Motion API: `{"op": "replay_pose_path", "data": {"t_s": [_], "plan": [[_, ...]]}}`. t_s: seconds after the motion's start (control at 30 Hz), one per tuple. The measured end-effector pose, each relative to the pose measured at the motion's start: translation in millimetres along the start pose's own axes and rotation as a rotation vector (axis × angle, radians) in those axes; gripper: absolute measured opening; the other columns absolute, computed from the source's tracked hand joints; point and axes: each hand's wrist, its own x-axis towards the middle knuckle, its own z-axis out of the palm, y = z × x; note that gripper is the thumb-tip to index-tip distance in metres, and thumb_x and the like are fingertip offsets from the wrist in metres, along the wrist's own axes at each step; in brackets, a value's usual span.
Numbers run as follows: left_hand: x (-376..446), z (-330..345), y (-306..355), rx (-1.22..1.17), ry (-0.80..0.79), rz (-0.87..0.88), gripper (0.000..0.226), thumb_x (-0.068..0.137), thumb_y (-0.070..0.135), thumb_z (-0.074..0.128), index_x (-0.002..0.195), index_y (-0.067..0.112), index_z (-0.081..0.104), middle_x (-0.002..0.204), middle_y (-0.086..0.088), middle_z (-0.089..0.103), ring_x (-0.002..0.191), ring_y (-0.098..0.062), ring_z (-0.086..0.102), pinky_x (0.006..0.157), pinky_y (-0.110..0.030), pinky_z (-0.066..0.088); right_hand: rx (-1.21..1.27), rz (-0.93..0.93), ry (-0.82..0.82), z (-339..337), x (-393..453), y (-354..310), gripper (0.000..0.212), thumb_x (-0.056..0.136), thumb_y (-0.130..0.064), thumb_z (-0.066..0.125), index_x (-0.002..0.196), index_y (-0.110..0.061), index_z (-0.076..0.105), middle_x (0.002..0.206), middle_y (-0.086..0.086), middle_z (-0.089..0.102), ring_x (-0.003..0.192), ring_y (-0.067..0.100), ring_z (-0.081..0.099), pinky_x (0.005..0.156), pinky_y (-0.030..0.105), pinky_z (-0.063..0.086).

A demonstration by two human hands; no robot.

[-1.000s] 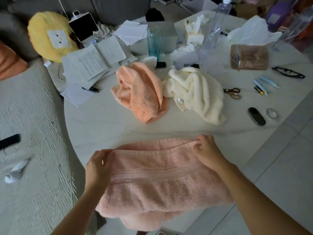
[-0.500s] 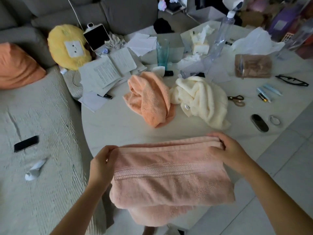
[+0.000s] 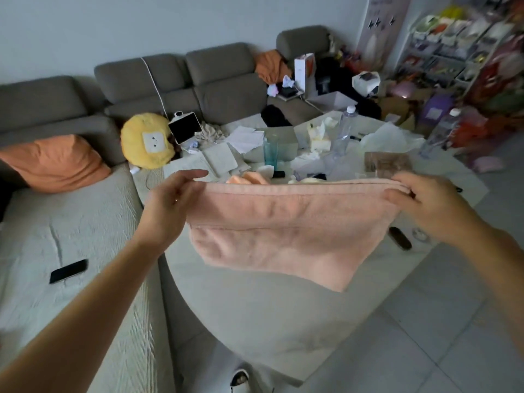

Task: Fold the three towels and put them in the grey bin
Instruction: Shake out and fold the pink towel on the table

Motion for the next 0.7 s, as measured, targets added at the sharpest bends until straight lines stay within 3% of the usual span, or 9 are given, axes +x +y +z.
{"op": "replay_pose_path", "data": {"t_s": [0.07,0.17,0.23,0.33,0.5,0.6,0.7], "plan": [[4,-6,3,0.202,-0.157,0.058,0.022,0.097,0.031,0.059,0.115,0.035,0.071,0.096,0.019,0.066,0.090,0.009,0.059,0.077,-0.004,0.040,-0.126,-0.017,-0.073,-6,4,2,0.025,0.093,-0.040,0.057,0.073,-0.030,0.046,0.065,-0.009,0.052,0.059,0.013,0.051,0.049,0.026,0.031],[9,-9,2,0.411,-0.274,0.093,0.014,0.094,0.019,0.068,0.104,0.026,0.074,0.091,0.016,0.065,0.085,0.000,0.061,0.073,-0.005,0.039,-0.231,-0.080,-0.061,-3,3,2,0.014,0.093,-0.028,0.063,0.082,-0.020,0.060,0.084,-0.007,0.054,0.070,0.018,0.051,0.053,0.026,0.030],[10,-9,2,0.446,-0.243,0.092,0.010,0.092,0.019,0.070,0.095,0.029,0.070,0.086,0.015,0.064,0.081,-0.011,0.060,0.068,-0.010,0.038,-0.213,-0.069,-0.003,2,-2,1,0.011,0.094,-0.023,0.063,0.096,-0.014,0.068,0.095,-0.001,0.059,0.074,0.021,0.054,0.059,0.031,0.039],[7,-1,-2,0.439,-0.237,0.053,0.002,0.092,0.023,0.069,0.092,0.025,0.068,0.082,0.009,0.065,0.078,-0.018,0.060,0.065,-0.024,0.041,-0.227,-0.027,0.048,12,-10,1,0.016,0.092,-0.013,0.066,0.106,-0.009,0.073,0.093,0.008,0.066,0.074,0.032,0.063,0.061,0.032,0.038],[-8,9,-18,0.359,-0.196,-0.091,0.021,0.089,0.024,0.073,0.074,0.029,0.058,0.071,0.014,0.064,0.069,0.002,0.060,0.055,-0.011,0.039,-0.180,-0.014,0.021,22,-18,3,0.023,0.083,0.000,0.071,0.101,-0.013,0.073,0.092,0.004,0.068,0.079,0.027,0.063,0.064,0.033,0.043],[-6,9,-22,0.358,-0.190,-0.133,0.017,0.088,0.031,0.072,0.076,0.026,0.062,0.068,0.015,0.064,0.067,-0.001,0.059,0.054,-0.011,0.039,-0.148,0.074,0.037,25,-15,8,0.016,0.086,-0.005,0.067,0.097,-0.016,0.071,0.089,0.001,0.068,0.077,0.023,0.060,0.062,0.032,0.039],[8,11,-15,0.502,-0.144,-0.056,0.011,0.093,0.037,0.065,0.084,0.030,0.066,0.068,0.013,0.065,0.066,-0.013,0.061,0.059,-0.030,0.045,-0.208,0.108,0.068,20,6,10,0.009,0.093,-0.016,0.063,0.097,-0.013,0.071,0.079,0.006,0.068,0.066,0.025,0.057,0.054,0.028,0.031]]}}
